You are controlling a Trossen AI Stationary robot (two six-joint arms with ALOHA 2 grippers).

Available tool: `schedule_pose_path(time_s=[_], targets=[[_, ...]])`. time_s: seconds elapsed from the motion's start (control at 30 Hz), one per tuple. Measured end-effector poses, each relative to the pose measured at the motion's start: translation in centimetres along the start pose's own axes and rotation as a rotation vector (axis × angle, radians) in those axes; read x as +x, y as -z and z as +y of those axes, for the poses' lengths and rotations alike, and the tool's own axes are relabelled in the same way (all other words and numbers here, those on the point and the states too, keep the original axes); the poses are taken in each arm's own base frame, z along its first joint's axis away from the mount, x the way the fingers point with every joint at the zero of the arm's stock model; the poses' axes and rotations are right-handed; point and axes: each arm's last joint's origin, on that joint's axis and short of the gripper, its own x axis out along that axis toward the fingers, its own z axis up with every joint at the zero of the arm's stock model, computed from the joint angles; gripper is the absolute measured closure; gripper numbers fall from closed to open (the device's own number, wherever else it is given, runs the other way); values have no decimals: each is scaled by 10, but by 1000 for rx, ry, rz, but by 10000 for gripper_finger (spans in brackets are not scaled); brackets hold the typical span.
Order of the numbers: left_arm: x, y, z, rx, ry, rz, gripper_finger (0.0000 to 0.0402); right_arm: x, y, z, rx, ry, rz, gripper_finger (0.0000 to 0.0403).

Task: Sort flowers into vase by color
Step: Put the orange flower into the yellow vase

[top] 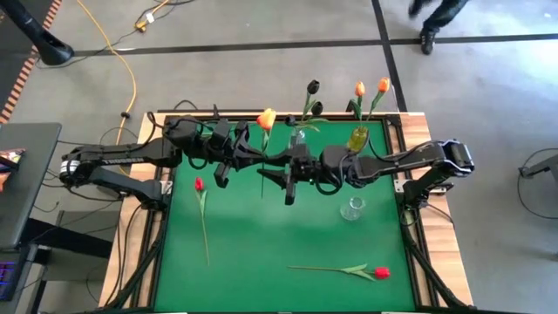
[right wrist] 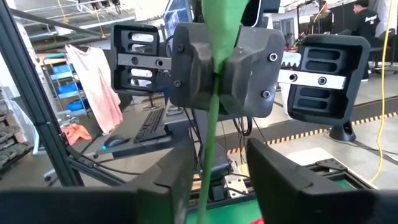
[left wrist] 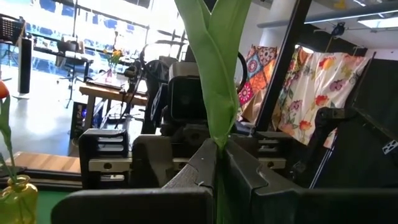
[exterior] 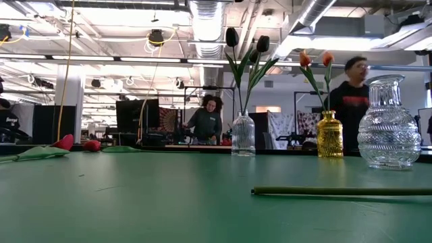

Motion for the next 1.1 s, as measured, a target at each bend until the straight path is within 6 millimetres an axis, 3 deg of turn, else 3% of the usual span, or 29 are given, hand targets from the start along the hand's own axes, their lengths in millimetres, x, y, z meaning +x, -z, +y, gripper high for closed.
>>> schedule_pose_path(time_s=[0.33, 0.5, 0.73, 0.9, 1.1], targets=[[0, 2, 1, -8, -25, 16, 401, 0, 0, 0, -3, 0, 4, 376], [0, 5, 2, 6, -37, 49, 384, -3, -2, 0, -22, 3, 16, 378], [-3, 8, 5, -2, -51, 87, 324, -30, -28, -6, -51, 29, 69, 370], [-3, 11, 6, -13, -46, 123, 299, -63, -55, -10, -128, 73, 96, 377], [-4, 13, 7, -18, -46, 144, 294, -113, -71, -22, -197, 315, 151, 367]])
